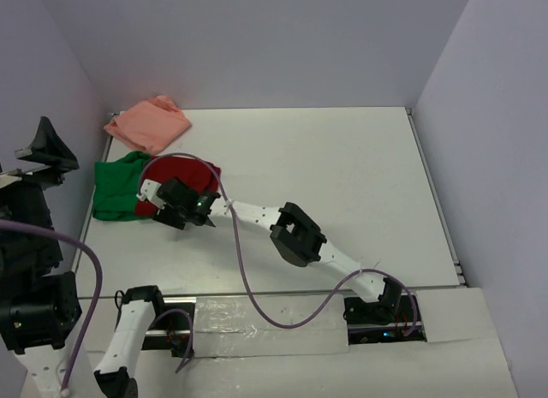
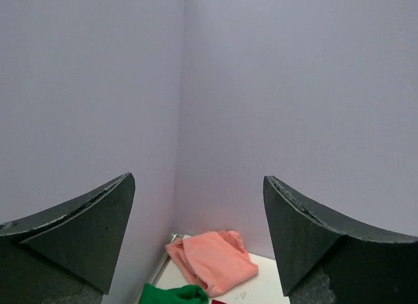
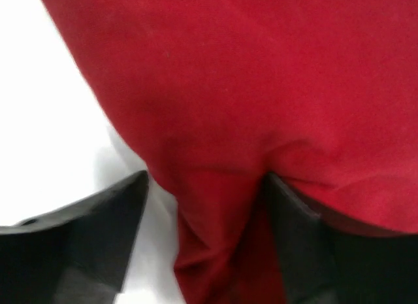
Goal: Fold and stack the t-shirts
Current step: Put the neatly folded tshirt into the corner of the board with the right arm
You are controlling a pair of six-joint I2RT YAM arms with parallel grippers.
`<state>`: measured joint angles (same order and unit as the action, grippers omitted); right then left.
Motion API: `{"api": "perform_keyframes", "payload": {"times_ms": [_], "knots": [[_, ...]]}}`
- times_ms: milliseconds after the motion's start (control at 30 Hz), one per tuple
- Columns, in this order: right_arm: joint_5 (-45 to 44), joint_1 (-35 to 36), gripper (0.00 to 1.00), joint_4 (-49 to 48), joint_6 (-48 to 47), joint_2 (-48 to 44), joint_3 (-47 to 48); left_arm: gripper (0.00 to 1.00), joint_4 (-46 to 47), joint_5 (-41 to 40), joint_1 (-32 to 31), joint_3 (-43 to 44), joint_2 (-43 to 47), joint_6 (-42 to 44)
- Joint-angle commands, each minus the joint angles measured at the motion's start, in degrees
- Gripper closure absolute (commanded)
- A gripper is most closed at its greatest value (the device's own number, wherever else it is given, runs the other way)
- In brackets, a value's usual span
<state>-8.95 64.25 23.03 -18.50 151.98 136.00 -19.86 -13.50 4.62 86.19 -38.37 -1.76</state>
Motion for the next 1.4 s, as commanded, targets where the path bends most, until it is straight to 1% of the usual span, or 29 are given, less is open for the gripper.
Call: {"api": "perform_keyframes", "payload": {"times_ms": [0,33,67,100,167,233,267,300,333,367,433,533,567,700,767,800,833,900,933,967,1000,1033,1067,1100,1133,1200,1233,1333,1367], "knots": [[0.9,0.3,0.15,-2.9,2.0,-3.9,-4.4,0.11,-6.3,4.7,0.3,3.5,-0.3,-1.0],[1.0,0.3,0.1,-3.5,2.2,-5.3,-5.5,0.11,-6.3,5.1,0.3,3.2,0.0,-1.1],[1.0,0.3,0.09,-4.1,2.2,-8.4,-6.7,0.11,-6.5,5.8,0.3,2.4,0.0,-1.1],[0.9,0.3,0.08,-4.6,2.2,-10.1,-8.6,0.11,-6.7,7.2,0.3,2.0,0.0,-1.1],[0.7,0.2,0.07,-4.4,1.6,-14.4,-9.1,0.11,-6.4,8.0,0.4,-0.3,0.1,-1.6],[-0.7,0.2,0.07,-3.3,1.2,-17.1,-8.9,0.11,-6.9,11.2,0.3,-2.0,0.1,-1.9],[-1.7,0.0,0.07,-3.4,1.2,-20.7,-9.4,0.11,-6.6,12.2,0.3,-4.5,0.0,-2.5],[-2.7,-0.4,0.07,-3.6,1.0,-22.9,-11.3,0.11,-6.7,13.2,0.3,-5.8,0.0,-2.5],[-3.1,-0.8,0.07,-4.6,0.9,-25.3,-12.7,0.11,-6.6,16.8,0.3,-7.2,0.0,-2.5],[-3.8,-1.2,0.07,-5.6,0.9,-30.4,-16.2,0.11,-5.6,18.1,0.3,-10.8,0.0,-2.6],[-7.6,-3.1,0.07,-8.7,0.5,-35.4,-19.8,0.11,-6.2,23.7,0.3,-13.7,-1.6,-2.5],[-13.6,-6.7,0.07,-8.6,0.1,-43.2,-24.0,0.12,-8.7,27.6,0.3,-19.3,-5.7,-2.5],[-15.8,-7.7,0.07,-7.5,0.4,-44.4,-24.2,0.12,-9.5,30.4,0.4,-20.5,-6.6,-1.9],[-20.5,-15.2,0.08,0.9,4.8,-50.8,-24.3,0.13,-11.4,33.6,0.3,-25.0,-11.7,-1.2],[-22.2,-20.1,0.08,9.8,9.0,-52.6,-22.7,0.14,-11.9,34.8,0.3,-26.9,-15.1,-1.4],[-22.5,-21.6,0.08,14.2,11.9,-53.3,-22.8,0.15,-11.3,37.2,0.3,-27.8,-16.6,-1.2],[-22.5,-23.2,0.09,14.6,12.8,-54.8,-24.7,0.15,-10.0,38.2,0.3,-29.0,-17.3,-1.2],[-17.5,-27.8,0.09,13.8,13.9,-61.1,-34.3,0.15,-6.5,37.9,0.3,-30.7,-18.1,-1.2],[-16.0,-29.3,0.09,10.1,14.2,-63.9,-38.2,0.15,-4.6,37.3,0.3,-32.6,-18.3,-1.5],[-12.3,-32.1,0.09,7.6,14.2,-69.5,-46.5,0.15,0.1,36.2,0.3,-33.8,-18.1,-1.6],[-10.2,-33.5,0.09,2.3,14.5,-72.4,-50.6,0.15,3.6,34.4,0.3,-35.5,-16.7,-1.7],[-8.8,-34.7,0.09,-1.2,14.7,-75.5,-54.8,0.15,7.6,32.4,0.3,-40.1,-15.5,-3.1],[-5.9,-37.0,0.09,-5.4,14.8,-81.9,-64.0,0.15,17.6,30.1,0.3,-43.3,-14.0,-3.8],[-4.4,-37.6,0.09,-9.1,13.5,-84.8,-68.5,0.13,23.1,28.5,0.3,-46.3,-12.6,-4.7],[-4.1,-38.1,0.08,-16.4,12.8,-87.4,-72.4,0.12,27.5,25.7,0.3,-51.3,-10.3,-5.7],[-5.5,-38.8,0.0,-24.9,15.0,-93.1,-82.6,0.12,37.2,25.4,0.3,-55.2,-9.8,-7.5],[-8.0,-39.5,0.0,-26.1,15.9,-93.9,-86.7,0.12,38.9,24.5,0.3,-57.0,-10.6,-7.9],[-5.6,-41.8,0.0,-26.0,17.6,-93.9,-89.2,0.11,45.7,23.3,0.3,-60.2,-16.3,-7.1],[-6.8,-42.0,0.0,-25.7,18.1,-93.0,-89.2,0.11,47.7,21.9,0.3,-60.9,-18.4,-6.6]]}}
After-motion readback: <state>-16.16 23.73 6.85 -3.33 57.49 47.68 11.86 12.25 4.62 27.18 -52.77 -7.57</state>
